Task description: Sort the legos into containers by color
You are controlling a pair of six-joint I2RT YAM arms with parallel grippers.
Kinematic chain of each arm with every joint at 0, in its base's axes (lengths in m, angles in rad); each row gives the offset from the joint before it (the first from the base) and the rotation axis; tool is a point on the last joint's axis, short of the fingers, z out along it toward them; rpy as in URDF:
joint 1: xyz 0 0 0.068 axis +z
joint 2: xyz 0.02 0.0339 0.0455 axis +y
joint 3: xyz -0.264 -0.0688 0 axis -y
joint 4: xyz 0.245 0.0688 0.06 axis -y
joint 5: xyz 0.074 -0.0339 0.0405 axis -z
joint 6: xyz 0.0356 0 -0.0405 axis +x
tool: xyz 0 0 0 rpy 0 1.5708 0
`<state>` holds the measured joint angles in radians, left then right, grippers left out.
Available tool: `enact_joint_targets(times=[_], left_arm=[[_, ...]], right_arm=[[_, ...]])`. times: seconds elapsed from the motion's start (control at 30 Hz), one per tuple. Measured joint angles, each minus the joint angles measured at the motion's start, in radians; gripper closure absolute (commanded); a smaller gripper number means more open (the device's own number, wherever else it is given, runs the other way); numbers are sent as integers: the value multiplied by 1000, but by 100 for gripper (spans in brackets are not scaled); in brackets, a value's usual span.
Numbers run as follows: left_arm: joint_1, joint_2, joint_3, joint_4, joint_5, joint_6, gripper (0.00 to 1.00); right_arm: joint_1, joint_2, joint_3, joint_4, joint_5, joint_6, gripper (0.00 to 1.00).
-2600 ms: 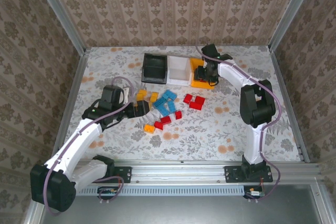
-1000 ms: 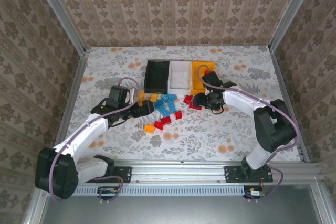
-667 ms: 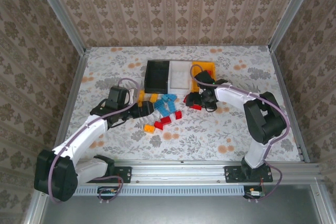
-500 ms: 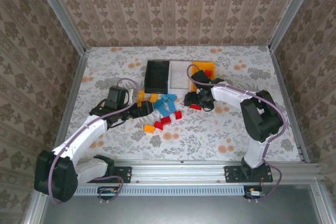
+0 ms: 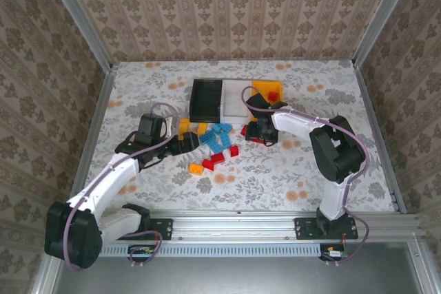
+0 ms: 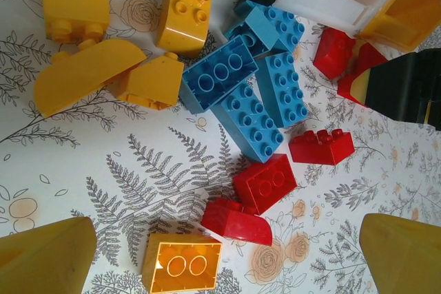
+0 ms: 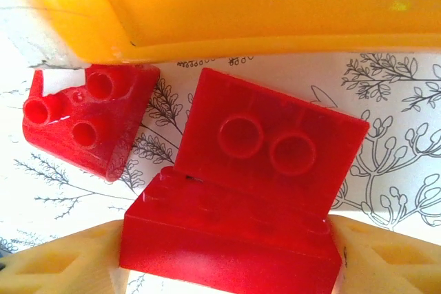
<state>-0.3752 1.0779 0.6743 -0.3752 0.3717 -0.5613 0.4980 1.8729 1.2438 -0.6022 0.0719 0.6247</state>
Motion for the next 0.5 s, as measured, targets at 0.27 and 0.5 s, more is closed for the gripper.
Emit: enact_joint_targets(times=[0.27,0.5], left_arm=[[5,-13,-8,-3,3,0,0],[5,-34,-13,-15,3,0,0]], right_arm=[[2,-19,-19,0,23,8,41],[2,-63,-63,-1,30,8,46]])
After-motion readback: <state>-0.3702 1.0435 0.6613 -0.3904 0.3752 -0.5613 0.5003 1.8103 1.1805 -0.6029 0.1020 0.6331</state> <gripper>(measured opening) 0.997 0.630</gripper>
